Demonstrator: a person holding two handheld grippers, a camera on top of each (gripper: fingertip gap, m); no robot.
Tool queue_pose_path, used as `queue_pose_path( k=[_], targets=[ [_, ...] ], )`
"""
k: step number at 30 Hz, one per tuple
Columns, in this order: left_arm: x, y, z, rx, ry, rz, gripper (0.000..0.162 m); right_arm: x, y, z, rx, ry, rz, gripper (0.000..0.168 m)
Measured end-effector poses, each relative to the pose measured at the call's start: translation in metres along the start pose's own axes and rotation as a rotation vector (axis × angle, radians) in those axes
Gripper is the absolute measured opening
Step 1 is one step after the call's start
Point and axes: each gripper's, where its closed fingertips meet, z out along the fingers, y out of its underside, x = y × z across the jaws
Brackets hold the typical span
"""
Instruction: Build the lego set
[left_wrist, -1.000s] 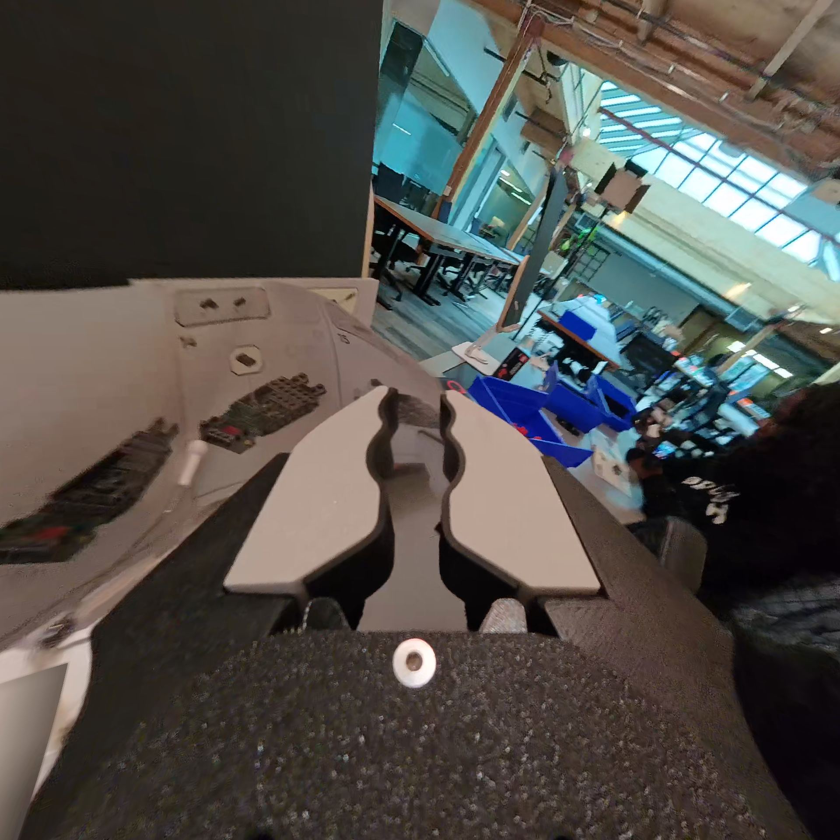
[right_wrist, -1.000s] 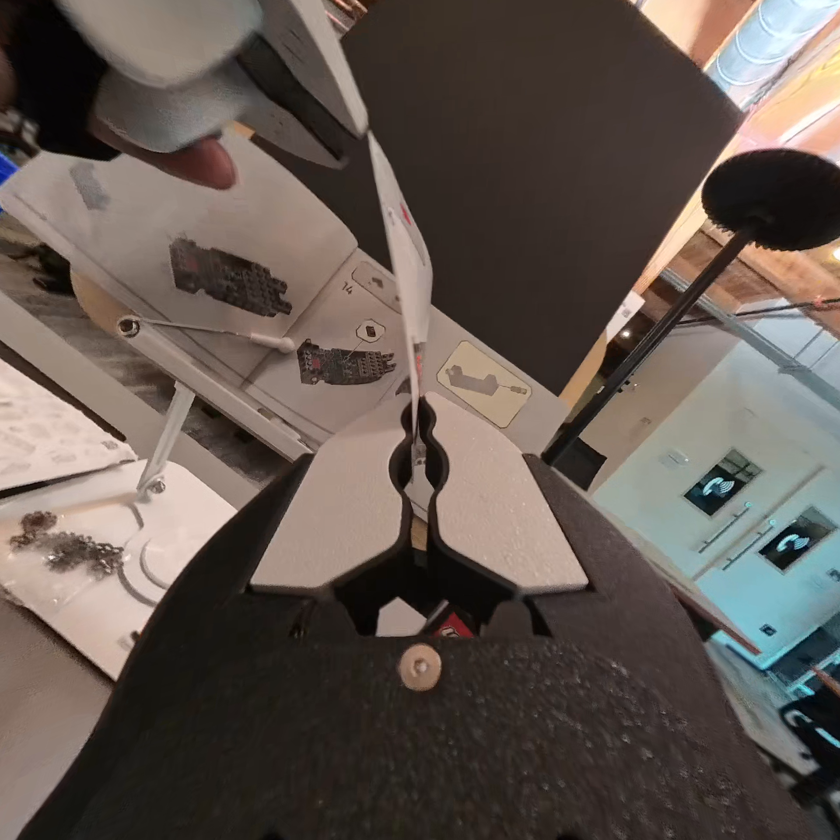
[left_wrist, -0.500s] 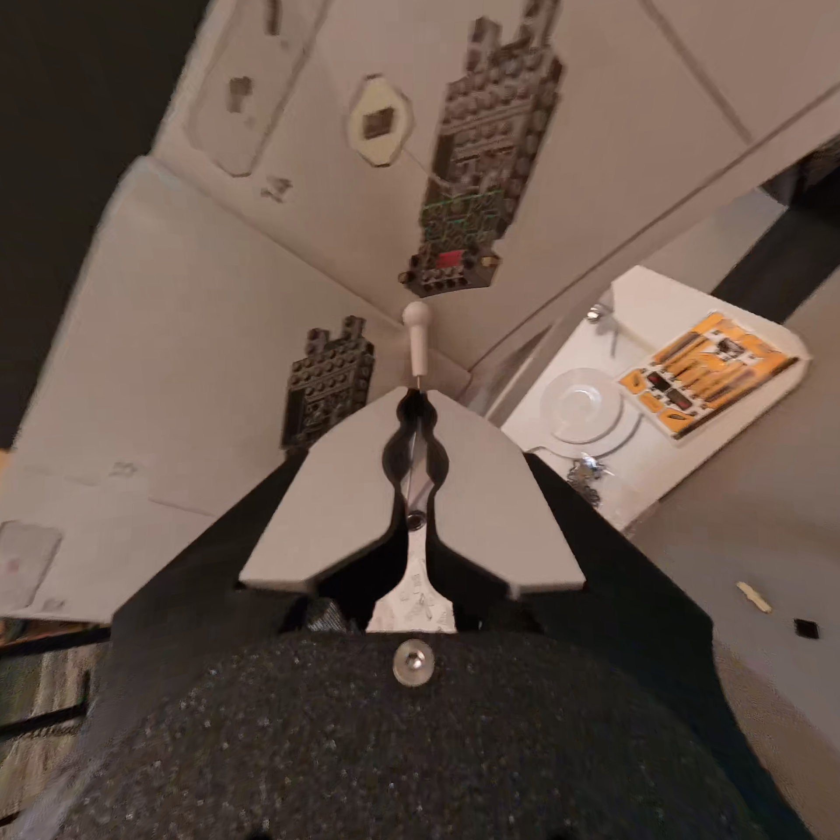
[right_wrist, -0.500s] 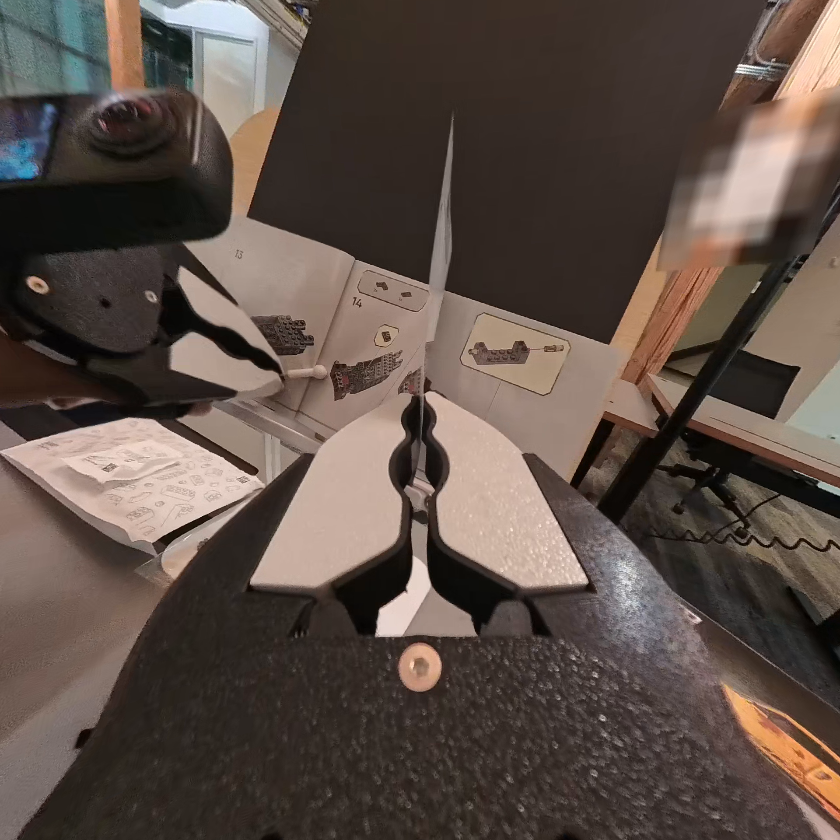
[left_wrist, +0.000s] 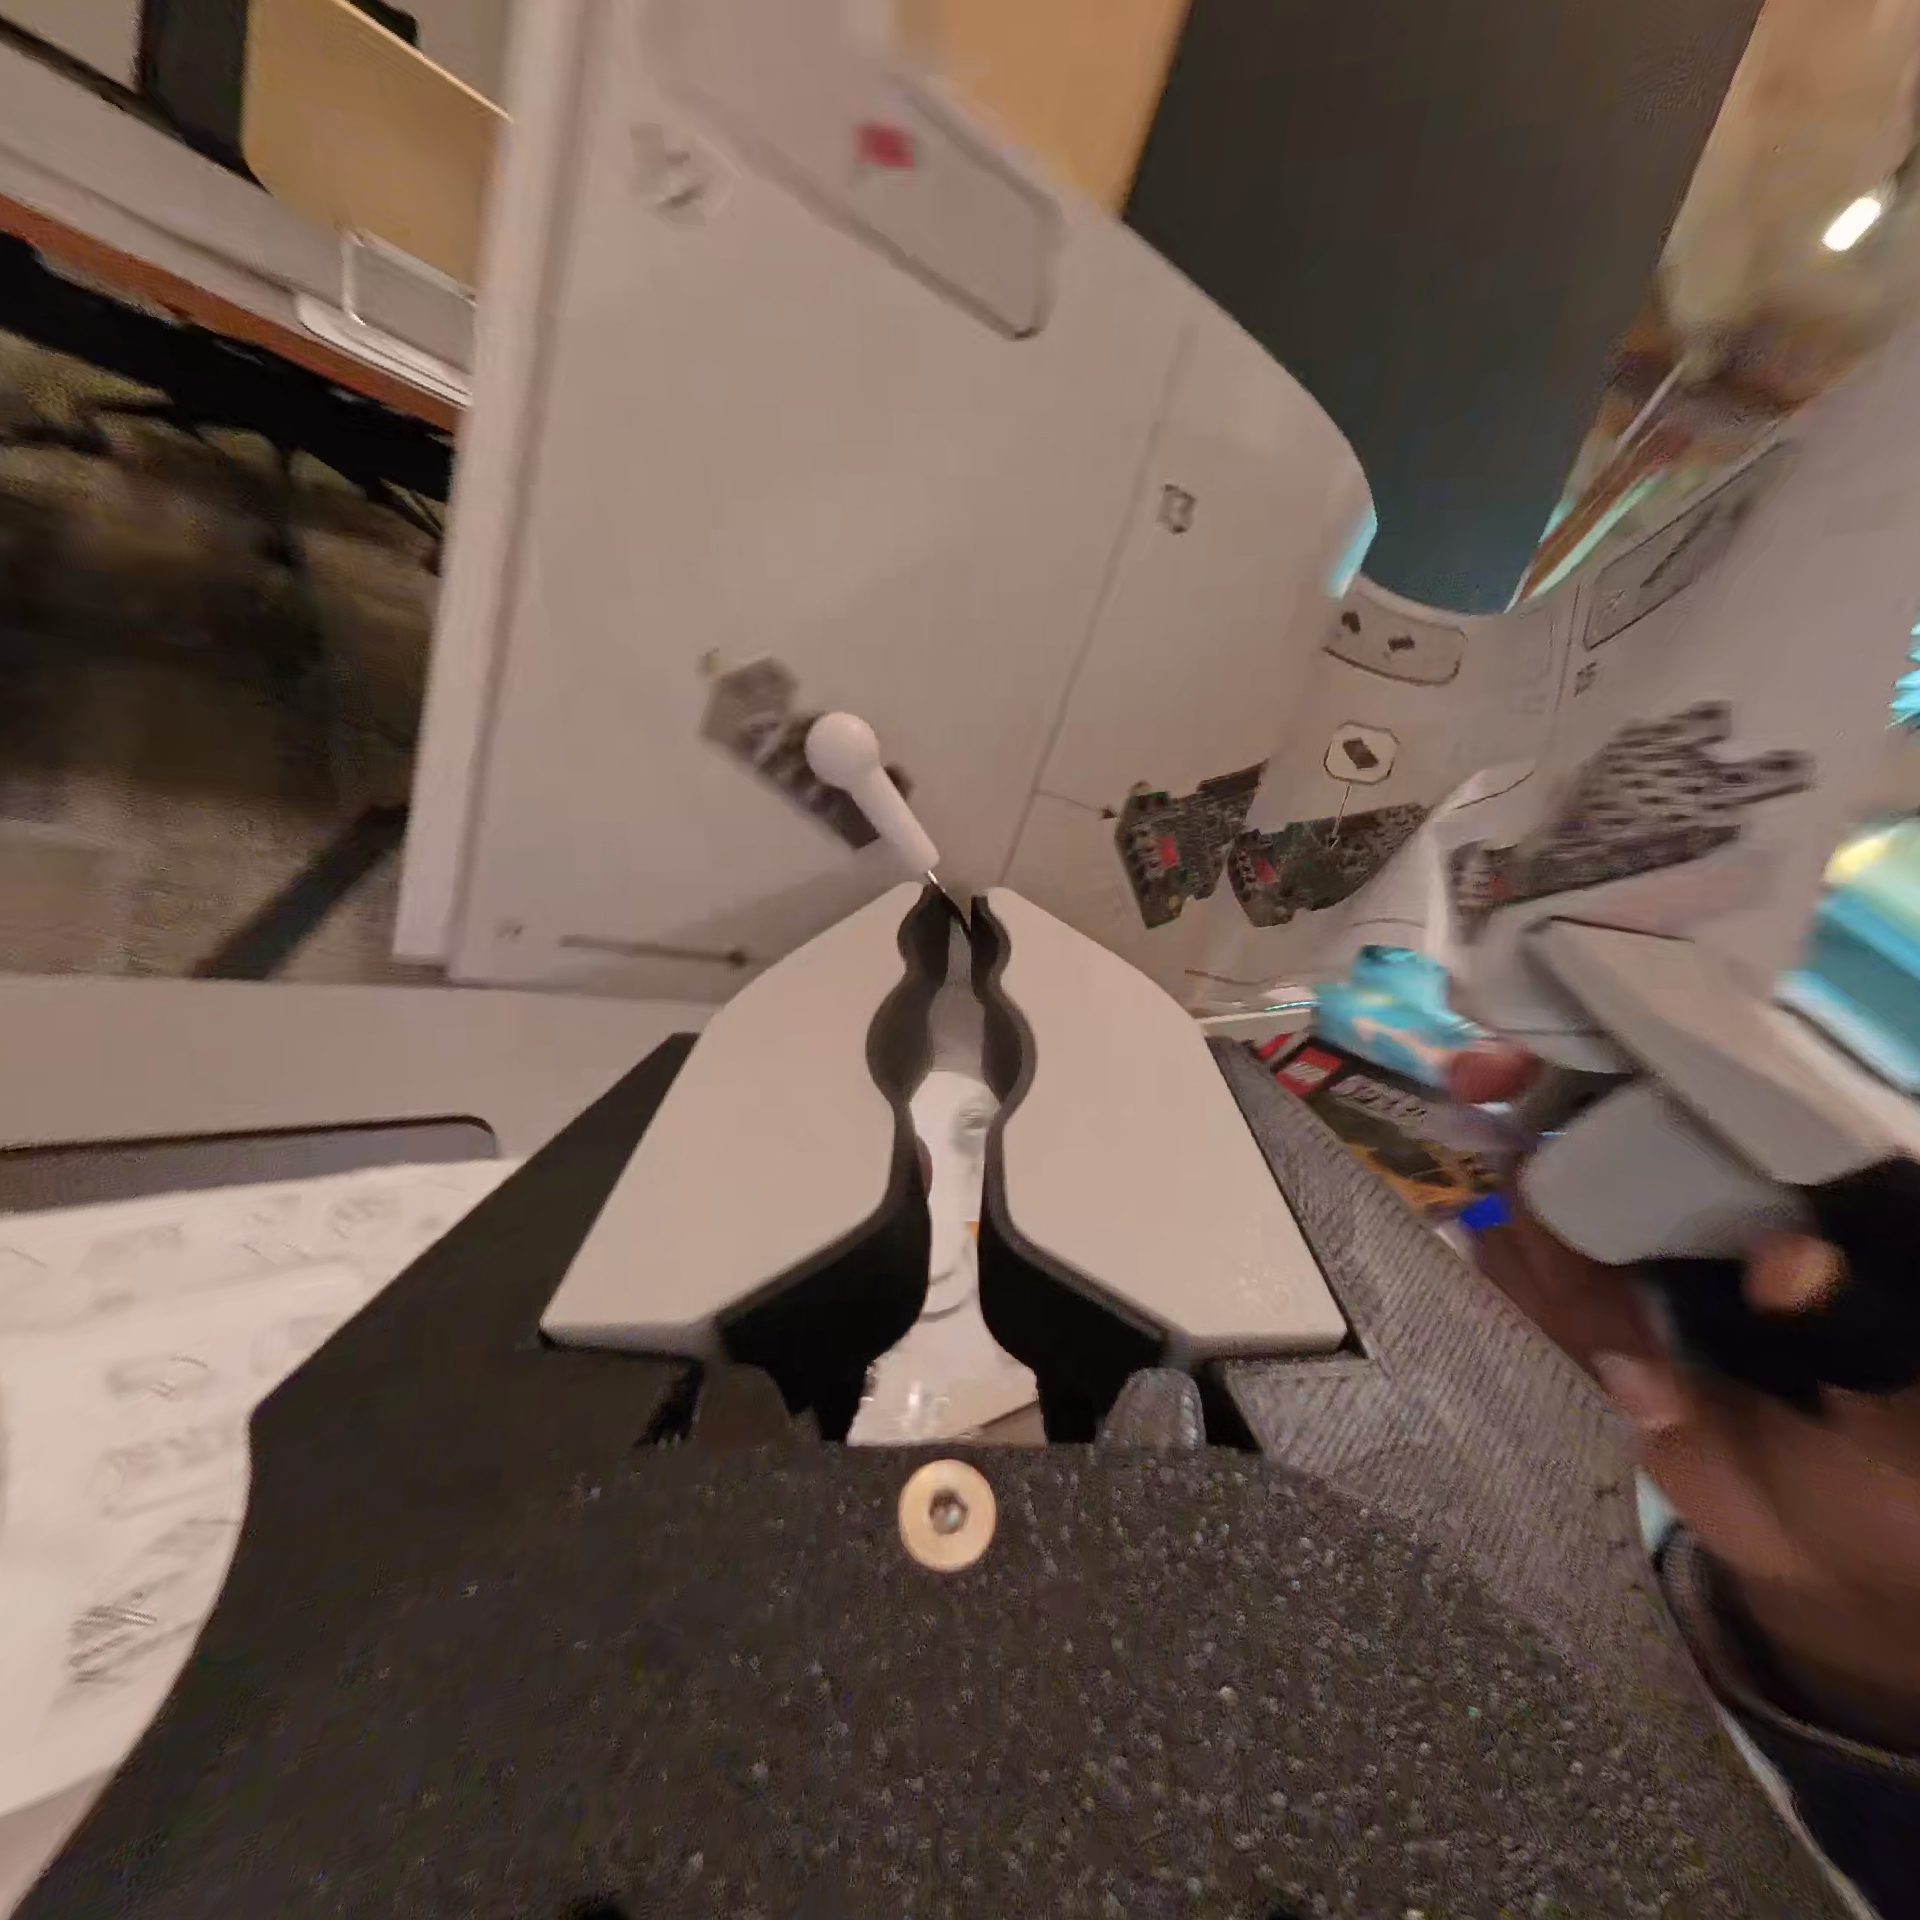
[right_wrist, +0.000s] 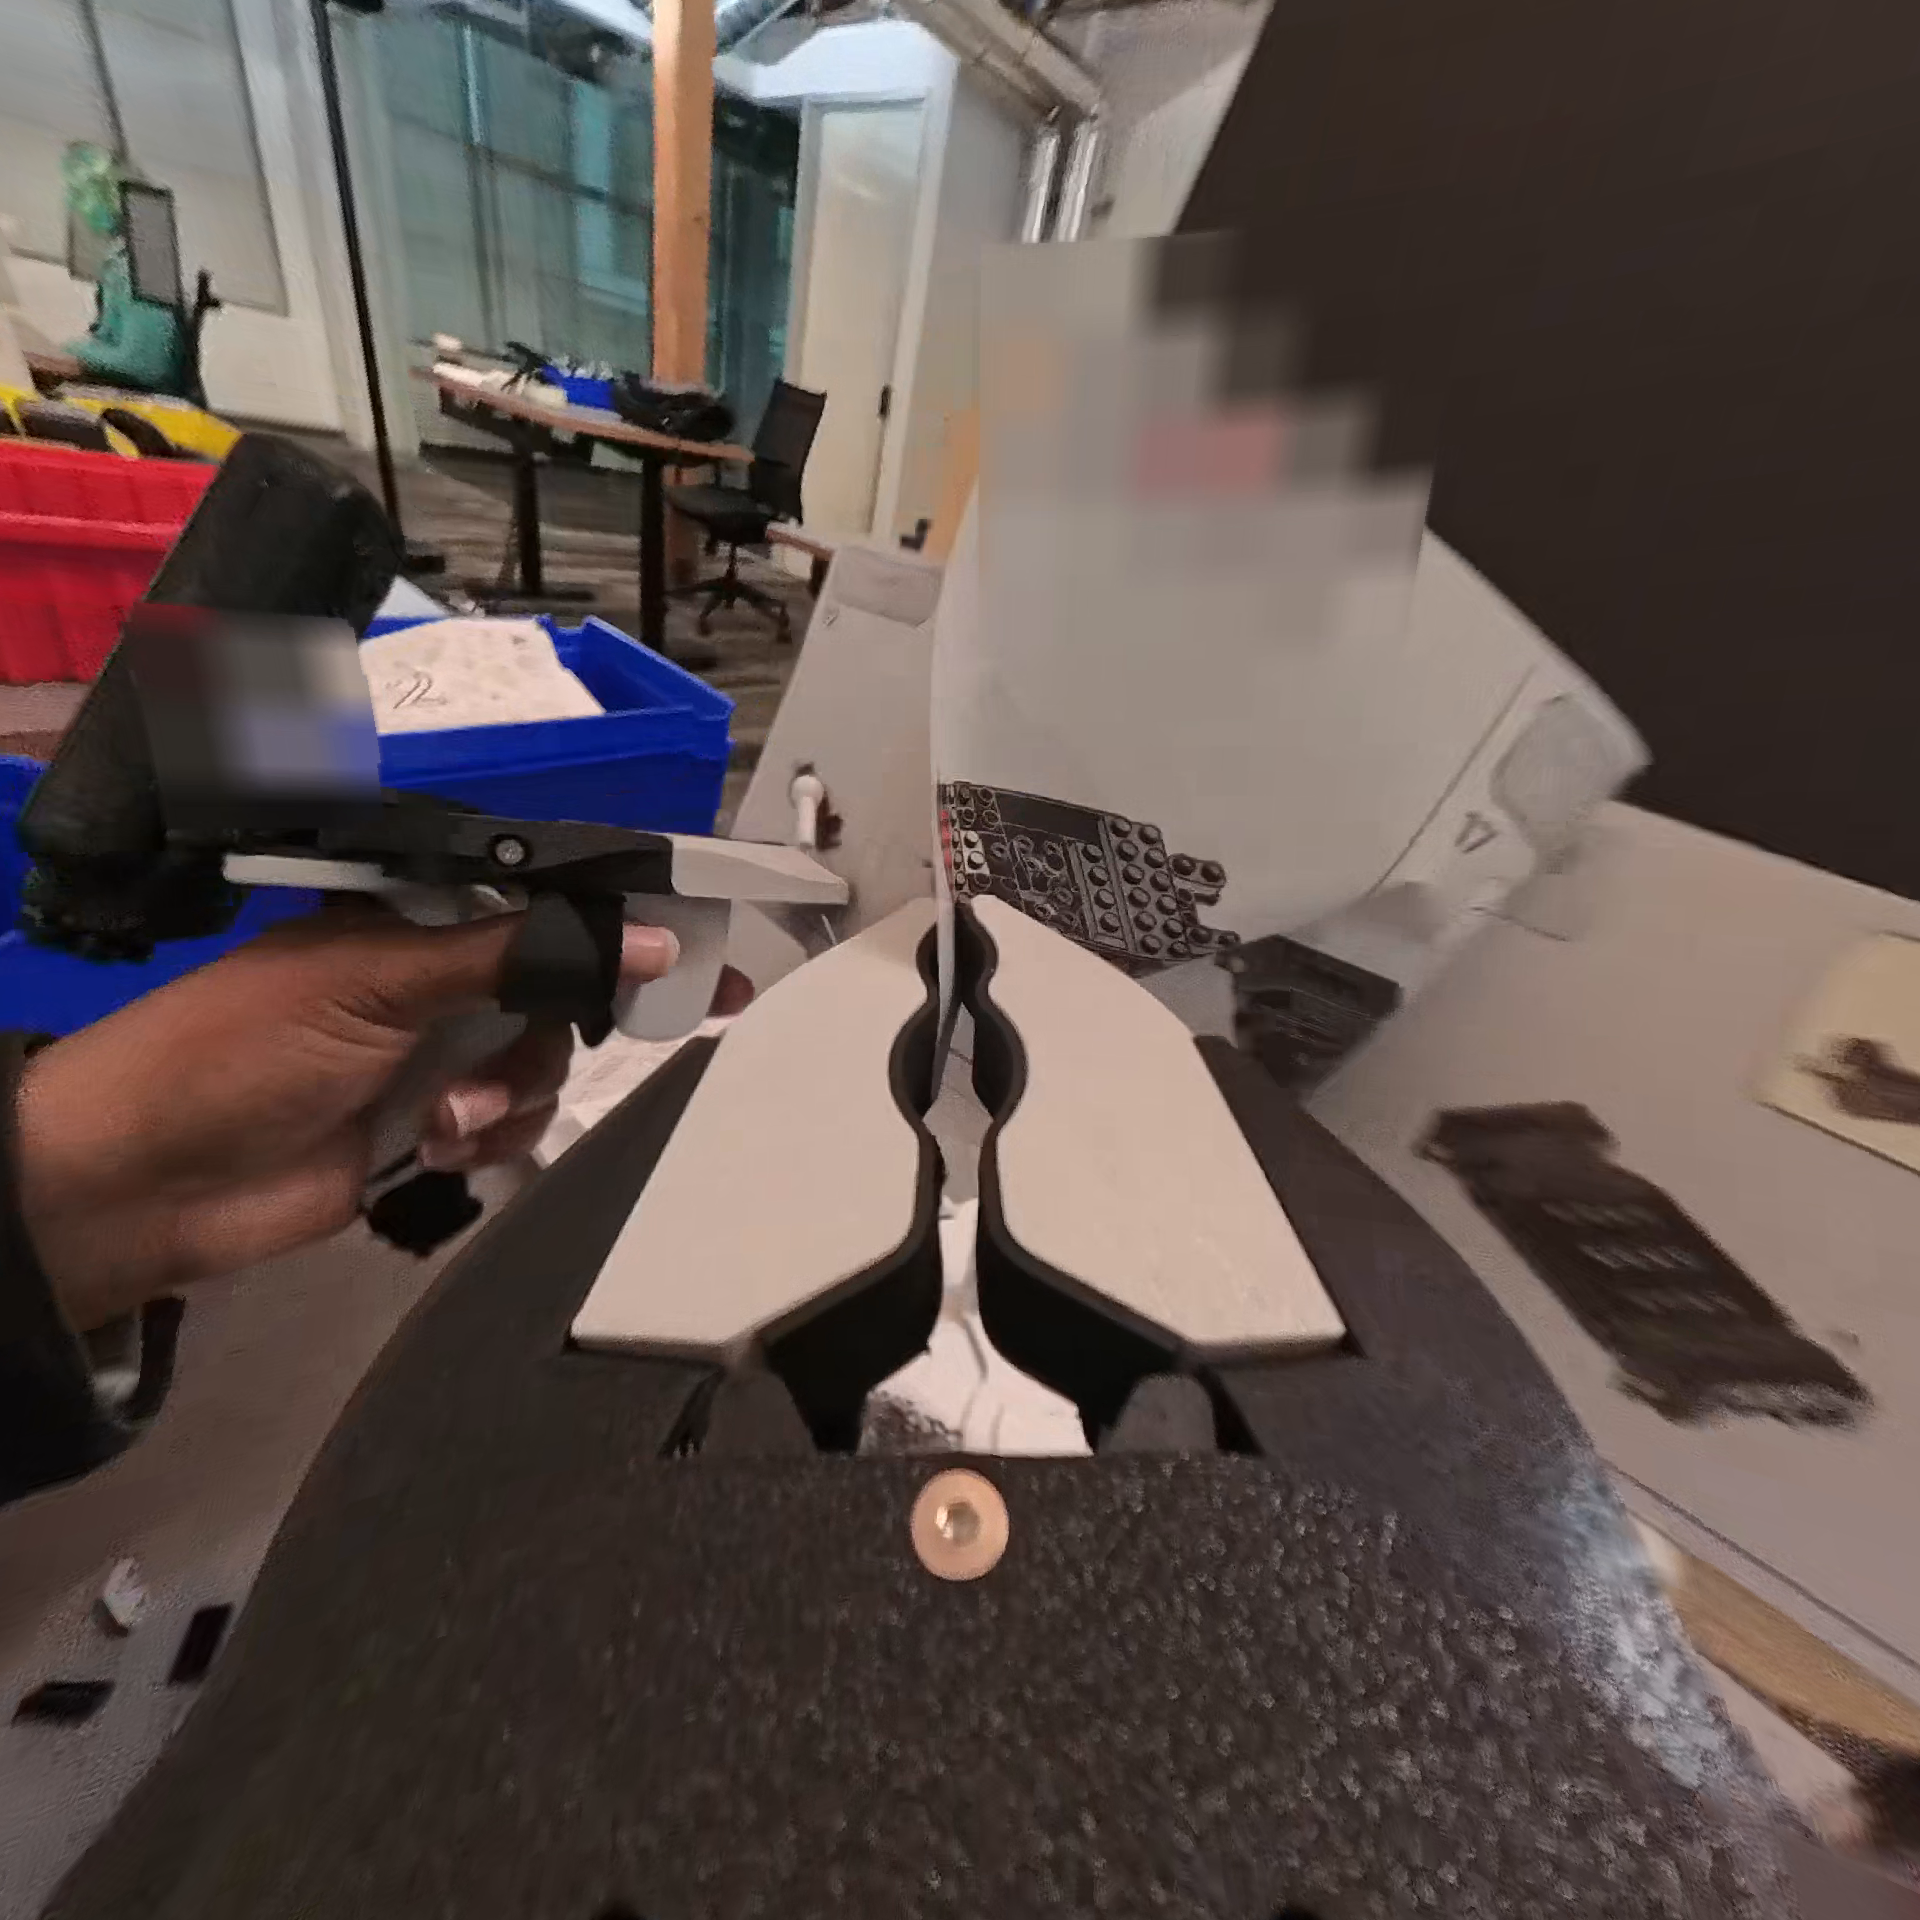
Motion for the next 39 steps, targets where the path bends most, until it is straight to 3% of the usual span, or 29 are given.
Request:
queue_pose_path(
  k=[6, 14, 18, 23, 31, 35, 39],
  targets=[
    [-0.016, 0.02, -0.013, 0.088, 0.14, -0.285, 0.006, -0.04, 0.031, 0.067, -0.133, -0.058, -0.052, 0.0],
    [-0.017, 0.03, -0.02, 0.245, 0.272, -0.523, 0.004, -0.059, 0.053, 0.108, -0.352, -0.08, -0.125, 0.002],
    [-0.01, 0.028, -0.024, 0.297, 0.266, -0.432, 0.003, -0.059, 0.056, 0.12, -0.45, -0.092, -0.149, 0.005],
    [-0.007, 0.021, -0.023, 0.244, 0.194, -0.221, 0.004, -0.059, 0.054, 0.122, -0.497, -0.156, -0.145, 0.007],
    [-0.006, 0.023, -0.027, 0.272, 0.192, -0.202, 0.0, -0.089, 0.057, 0.11, -0.576, -0.447, 0.032, 0.062],
    [-0.004, 0.017, -0.031, 0.274, 0.158, -0.097, 0.0, -0.092, 0.052, 0.111, -0.586, -0.503, 0.137, 0.069],
    [-0.011, 0.016, -0.029, 0.229, 0.109, -0.108, 0.001, -0.093, 0.045, 0.108, -0.56, -0.543, 0.213, 0.069]
  ],
)
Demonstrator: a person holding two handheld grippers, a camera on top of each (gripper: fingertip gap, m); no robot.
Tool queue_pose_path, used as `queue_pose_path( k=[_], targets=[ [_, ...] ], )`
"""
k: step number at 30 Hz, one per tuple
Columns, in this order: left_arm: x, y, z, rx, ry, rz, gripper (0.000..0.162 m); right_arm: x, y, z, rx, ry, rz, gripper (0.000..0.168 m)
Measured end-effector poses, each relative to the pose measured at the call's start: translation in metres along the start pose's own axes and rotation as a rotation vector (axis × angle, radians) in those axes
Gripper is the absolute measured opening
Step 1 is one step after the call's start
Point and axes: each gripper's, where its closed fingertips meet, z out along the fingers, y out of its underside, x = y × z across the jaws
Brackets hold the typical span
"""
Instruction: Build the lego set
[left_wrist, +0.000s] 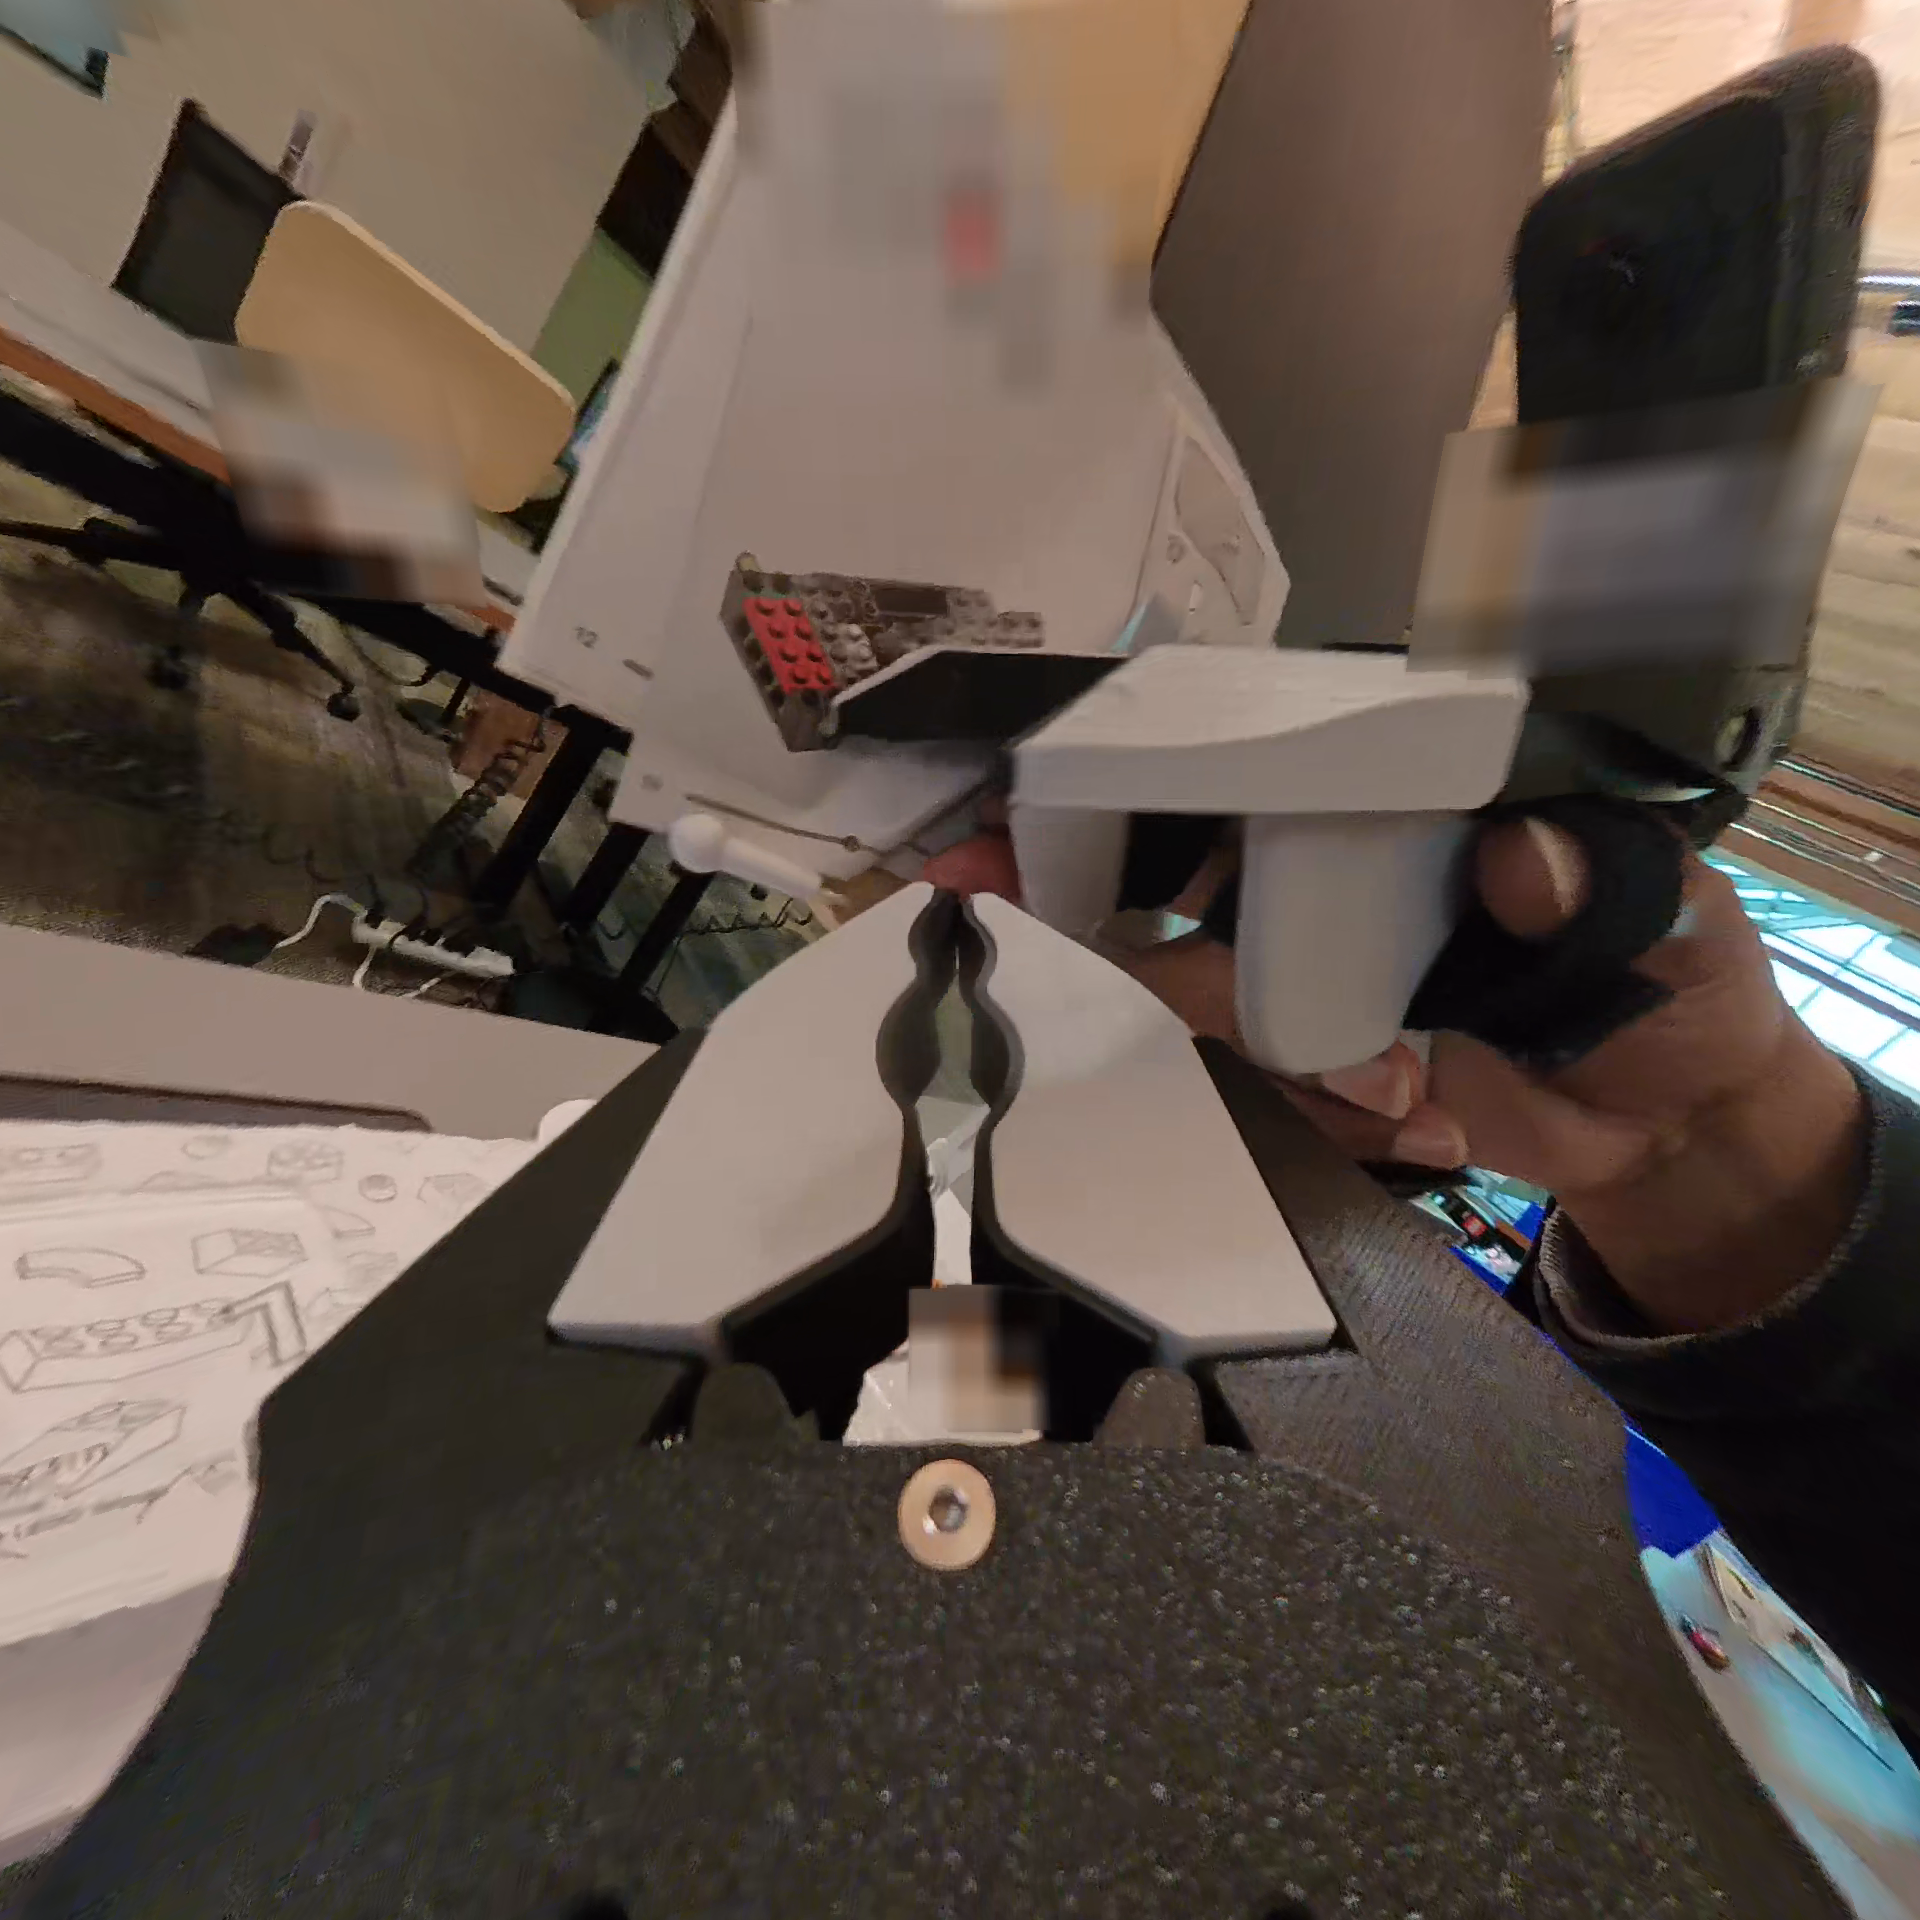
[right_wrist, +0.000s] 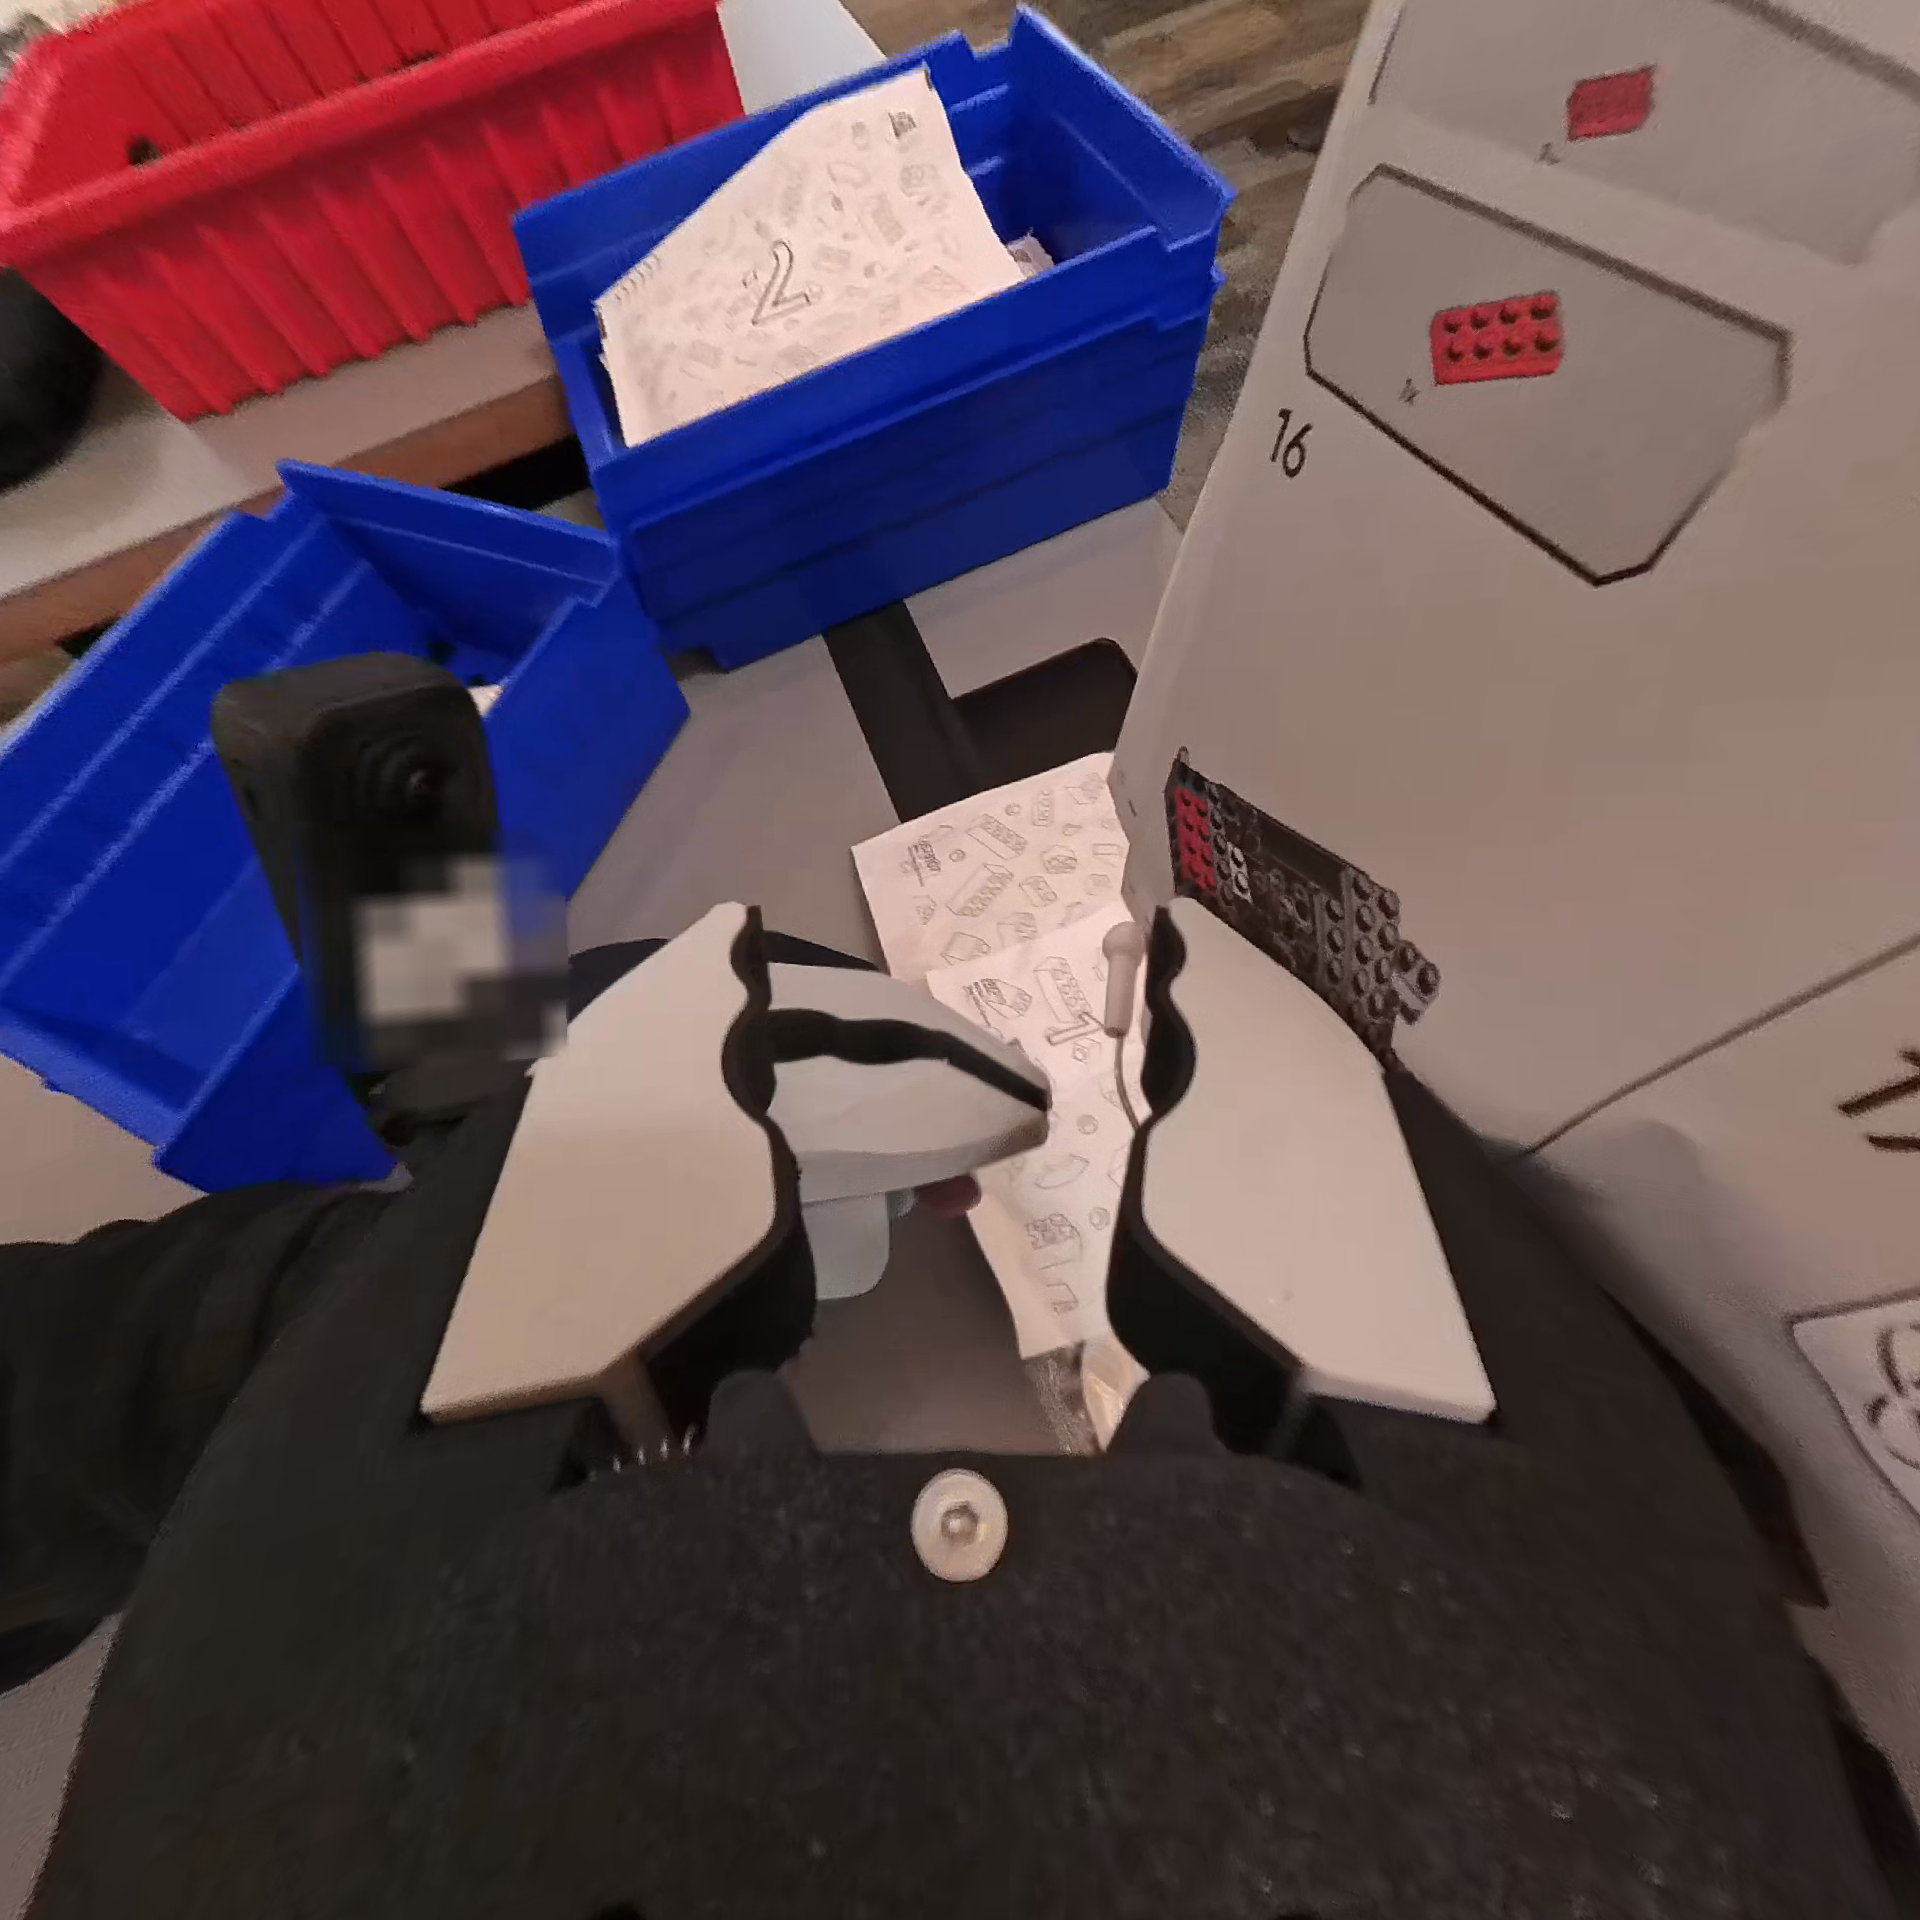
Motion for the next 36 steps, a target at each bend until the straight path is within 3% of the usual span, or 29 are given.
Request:
queue_pose_path(
  k=[2, 7, 12, 20, 22, 24, 29, 36],
  targets=[
    [-0.004, 0.002, -0.003, 0.001, -0.039, -0.017, 0.004, -0.002, -0.004, -0.004, 0.028, -0.029, 0.029, 0.07],
    [-0.001, 0.007, 0.001, -0.019, -0.044, -0.127, 0.033, -0.002, -0.011, -0.011, 0.074, -0.075, 0.092, 0.069],
    [-0.024, 0.028, 0.004, -0.11, -0.188, -0.357, 0.039, -0.002, -0.008, -0.011, 0.081, -0.099, 0.119, 0.069],
    [-0.006, 0.056, 0.0, -0.162, -0.1, -0.659, 0.053, 0.0, -0.007, -0.011, 0.088, -0.103, 0.119, 0.068],
    [-0.013, 0.053, 0.008, -0.113, -0.09, -0.722, 0.052, 0.0, -0.006, -0.01, 0.084, -0.097, 0.116, 0.067],
    [-0.018, 0.04, 0.013, -0.041, -0.026, -0.766, 0.009, 0.001, -0.005, -0.009, 0.084, -0.086, 0.116, 0.067],
    [-0.001, 0.011, 0.012, 0.019, -0.04, -0.485, 0.001, 0.003, -0.004, -0.007, 0.071, -0.096, 0.143, 0.067],
    [0.015, 0.0, 0.026, -0.109, -0.114, 0.109, 0.002, -0.001, -0.017, -0.023, 0.137, -0.132, 0.151, 0.069]
  ],
)
